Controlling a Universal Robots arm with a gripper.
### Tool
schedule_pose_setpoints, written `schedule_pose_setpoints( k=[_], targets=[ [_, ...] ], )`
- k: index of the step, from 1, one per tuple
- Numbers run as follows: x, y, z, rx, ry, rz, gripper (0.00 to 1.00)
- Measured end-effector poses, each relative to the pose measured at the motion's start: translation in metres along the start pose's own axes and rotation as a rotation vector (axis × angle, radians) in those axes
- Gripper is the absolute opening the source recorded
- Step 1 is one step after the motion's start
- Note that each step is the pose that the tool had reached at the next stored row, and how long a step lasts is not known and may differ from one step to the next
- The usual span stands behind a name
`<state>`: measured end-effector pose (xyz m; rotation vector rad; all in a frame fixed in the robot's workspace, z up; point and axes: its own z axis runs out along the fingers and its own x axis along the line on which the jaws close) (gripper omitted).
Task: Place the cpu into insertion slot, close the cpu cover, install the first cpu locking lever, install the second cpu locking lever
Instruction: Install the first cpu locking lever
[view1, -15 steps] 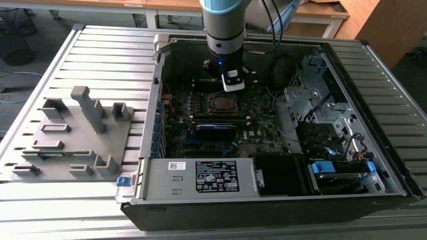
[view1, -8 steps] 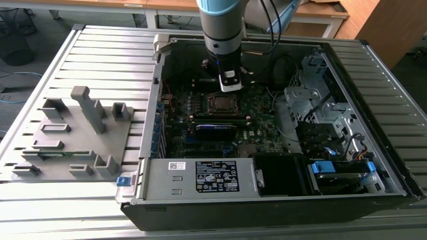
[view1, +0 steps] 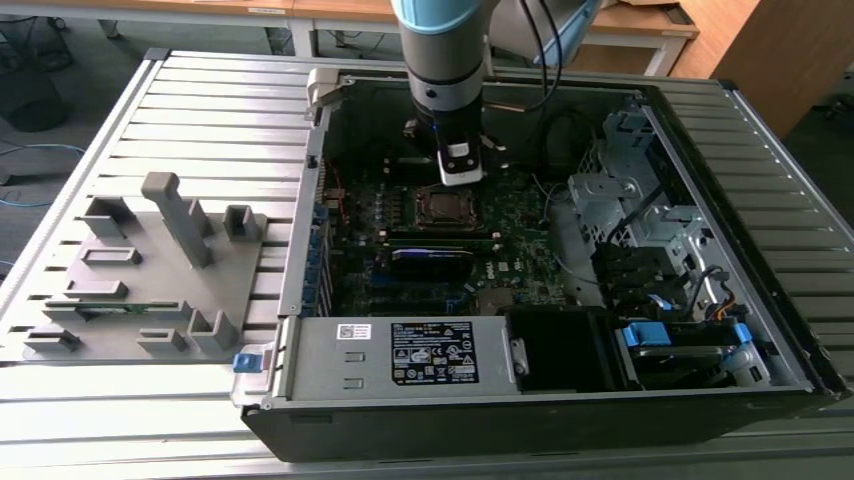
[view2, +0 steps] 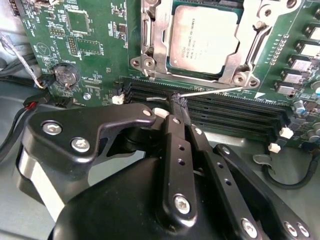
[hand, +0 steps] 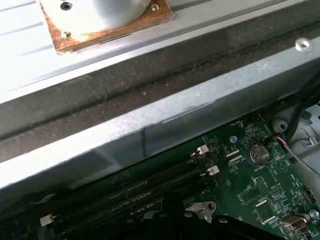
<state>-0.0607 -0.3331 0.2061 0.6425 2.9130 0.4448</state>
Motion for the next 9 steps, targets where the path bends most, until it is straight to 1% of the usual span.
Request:
schedule_pose_setpoints(
  k=[9],
  targets=[
    [0.0003, -0.0018, 0.0048, -0.0023, -0.0029, 0.002, 0.11]
  ],
)
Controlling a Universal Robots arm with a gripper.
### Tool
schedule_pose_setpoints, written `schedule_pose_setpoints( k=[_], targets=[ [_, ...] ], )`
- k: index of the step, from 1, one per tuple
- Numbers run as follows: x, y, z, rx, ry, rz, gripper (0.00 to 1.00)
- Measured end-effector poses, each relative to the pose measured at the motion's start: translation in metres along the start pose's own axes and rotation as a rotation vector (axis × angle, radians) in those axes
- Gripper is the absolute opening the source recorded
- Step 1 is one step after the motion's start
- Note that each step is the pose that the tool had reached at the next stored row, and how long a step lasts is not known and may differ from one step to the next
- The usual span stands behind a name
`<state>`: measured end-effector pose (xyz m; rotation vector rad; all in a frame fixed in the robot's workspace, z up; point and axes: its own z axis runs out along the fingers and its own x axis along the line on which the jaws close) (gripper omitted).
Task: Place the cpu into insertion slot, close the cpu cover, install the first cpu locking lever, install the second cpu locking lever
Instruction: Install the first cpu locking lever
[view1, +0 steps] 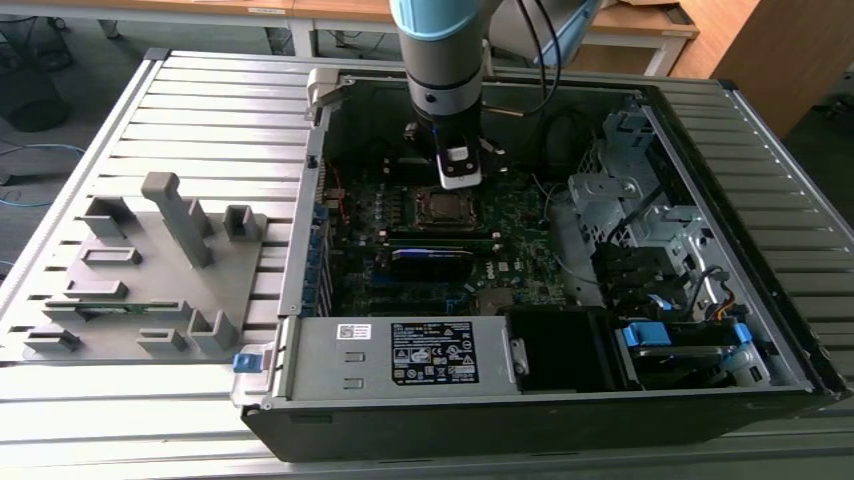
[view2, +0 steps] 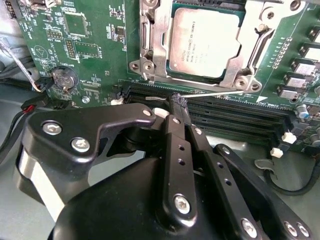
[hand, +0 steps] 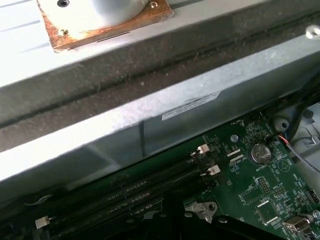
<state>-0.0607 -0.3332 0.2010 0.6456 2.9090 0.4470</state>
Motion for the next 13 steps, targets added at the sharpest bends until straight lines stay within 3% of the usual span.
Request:
schedule_pose_setpoints(
  k=[13],
  targets=[
    [0.0, -0.0009, 0.0029, -0.0005, -0.0005, 0.001, 0.11]
  ],
)
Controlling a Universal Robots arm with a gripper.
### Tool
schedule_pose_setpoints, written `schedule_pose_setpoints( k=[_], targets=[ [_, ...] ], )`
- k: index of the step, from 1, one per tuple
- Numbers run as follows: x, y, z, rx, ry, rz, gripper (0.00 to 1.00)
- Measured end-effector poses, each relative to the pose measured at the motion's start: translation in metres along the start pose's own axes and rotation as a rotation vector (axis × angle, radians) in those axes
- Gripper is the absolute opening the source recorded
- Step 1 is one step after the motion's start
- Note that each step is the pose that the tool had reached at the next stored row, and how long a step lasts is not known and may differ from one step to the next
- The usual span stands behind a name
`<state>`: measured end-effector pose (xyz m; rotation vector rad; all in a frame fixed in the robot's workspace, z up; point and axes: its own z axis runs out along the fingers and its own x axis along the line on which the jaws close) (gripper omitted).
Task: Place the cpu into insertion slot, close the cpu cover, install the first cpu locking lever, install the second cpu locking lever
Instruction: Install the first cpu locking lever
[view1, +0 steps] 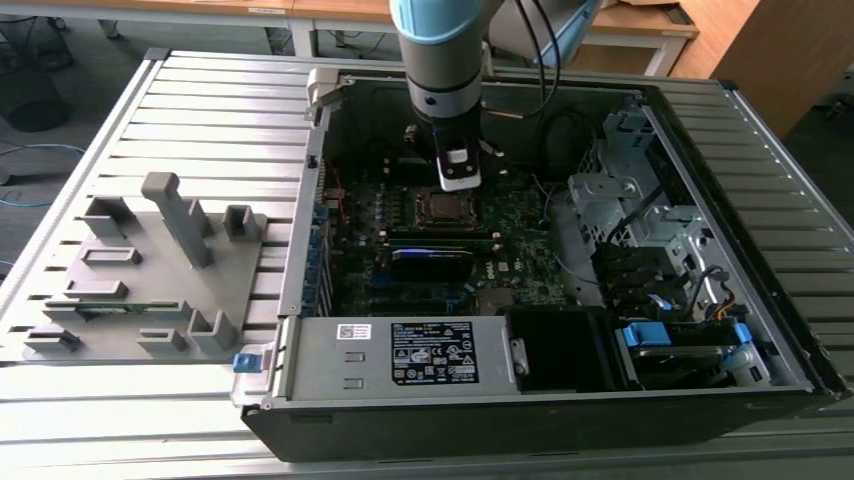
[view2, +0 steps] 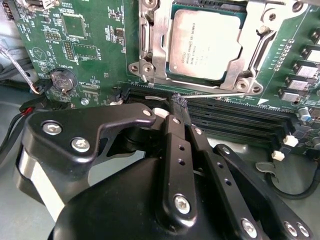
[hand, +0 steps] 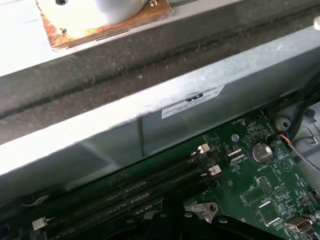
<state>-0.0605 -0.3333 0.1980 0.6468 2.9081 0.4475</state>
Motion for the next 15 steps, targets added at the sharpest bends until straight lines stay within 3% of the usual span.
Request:
schedule_pose_setpoints(
  k=[7, 12, 15],
  targets=[
    [0.0002, -0.001, 0.003, -0.0002, -0.002, -0.001, 0.11],
    [0.0009, 0.0002, 0.0038, 0.012, -0.0076, -0.003, 0.11],
    [0.0014, 0.0011, 0.0043, 0.0141, -0.0086, -0.004, 0.11]
  ],
)
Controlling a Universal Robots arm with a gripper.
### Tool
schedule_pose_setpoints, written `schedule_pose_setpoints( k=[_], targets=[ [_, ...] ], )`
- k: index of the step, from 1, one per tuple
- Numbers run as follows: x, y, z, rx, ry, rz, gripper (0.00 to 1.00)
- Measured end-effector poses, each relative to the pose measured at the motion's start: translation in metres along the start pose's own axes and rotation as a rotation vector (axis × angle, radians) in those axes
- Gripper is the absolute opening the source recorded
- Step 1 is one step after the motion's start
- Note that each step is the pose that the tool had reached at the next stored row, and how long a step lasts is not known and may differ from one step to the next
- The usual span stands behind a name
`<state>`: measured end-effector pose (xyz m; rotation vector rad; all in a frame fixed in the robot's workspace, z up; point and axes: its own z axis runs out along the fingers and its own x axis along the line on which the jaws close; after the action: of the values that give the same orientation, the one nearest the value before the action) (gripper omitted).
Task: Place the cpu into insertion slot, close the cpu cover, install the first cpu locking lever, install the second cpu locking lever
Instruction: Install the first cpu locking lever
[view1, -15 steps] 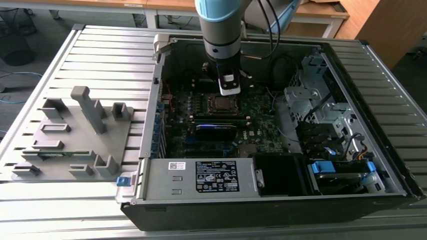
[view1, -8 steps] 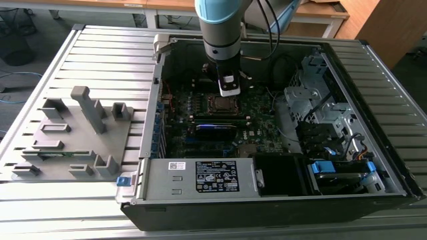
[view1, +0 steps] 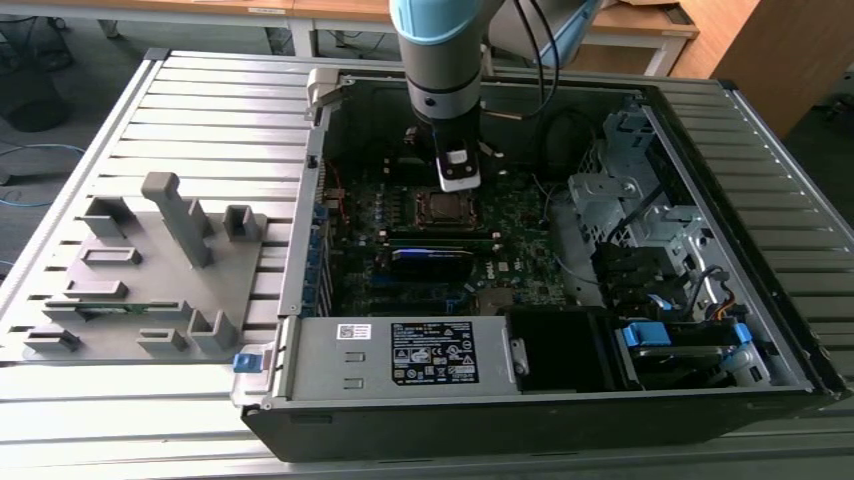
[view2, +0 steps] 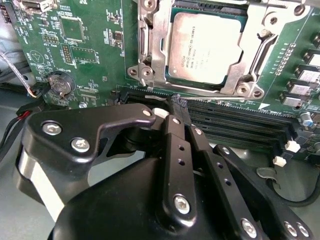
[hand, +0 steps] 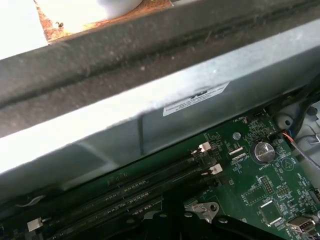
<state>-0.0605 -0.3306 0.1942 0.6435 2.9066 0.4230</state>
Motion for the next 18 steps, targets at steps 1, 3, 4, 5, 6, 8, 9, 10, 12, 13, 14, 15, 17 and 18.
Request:
schedule_pose_setpoints(
  k=[1, 3, 4, 5, 6, 8, 9, 10, 12, 13, 14, 15, 17, 18],
  targets=[
    [0.0001, 0.0002, 0.0002, -0.0001, 0.0, 0.0, 0.11],
    [0.0005, 0.0008, 0.0006, 0.0001, 0.0, 0.0, 0.11],
    [0.0007, 0.0011, 0.0008, 0.0, 0.0, 0.0, 0.11],
    [0.0007, 0.0013, 0.0011, -0.0001, 0.0001, 0.0, 0.11],
    [0.0006, 0.0015, 0.0013, -0.0003, 0.0001, 0.0, 0.11],
    [0.0003, 0.0019, 0.0017, -0.0001, 0.0001, 0.0, 0.11],
    [0.0, 0.0021, 0.002, -0.0002, 0.0001, 0.0, 0.11],
    [-0.0002, 0.0023, 0.0022, -0.0001, 0.0, 0.0, 0.11],
    [-0.0005, 0.0027, 0.0025, 0.0, 0.0, 0.0, 0.11],
    [-0.0008, 0.0029, 0.0027, -0.0001, 0.0, 0.0, 0.11],
    [-0.001, 0.0031, 0.0029, -0.0001, 0.0, 0.0, 0.11],
    [-0.0014, 0.0032, 0.003, -0.0001, 0.0, 0.0, 0.11],
    [-0.0022, 0.0036, 0.0033, 0.0005, -0.0003, 0.0, 0.11],
    [-0.0024, 0.0036, 0.0034, 0.0012, -0.0006, 0.0, 0.11]
  ],
)
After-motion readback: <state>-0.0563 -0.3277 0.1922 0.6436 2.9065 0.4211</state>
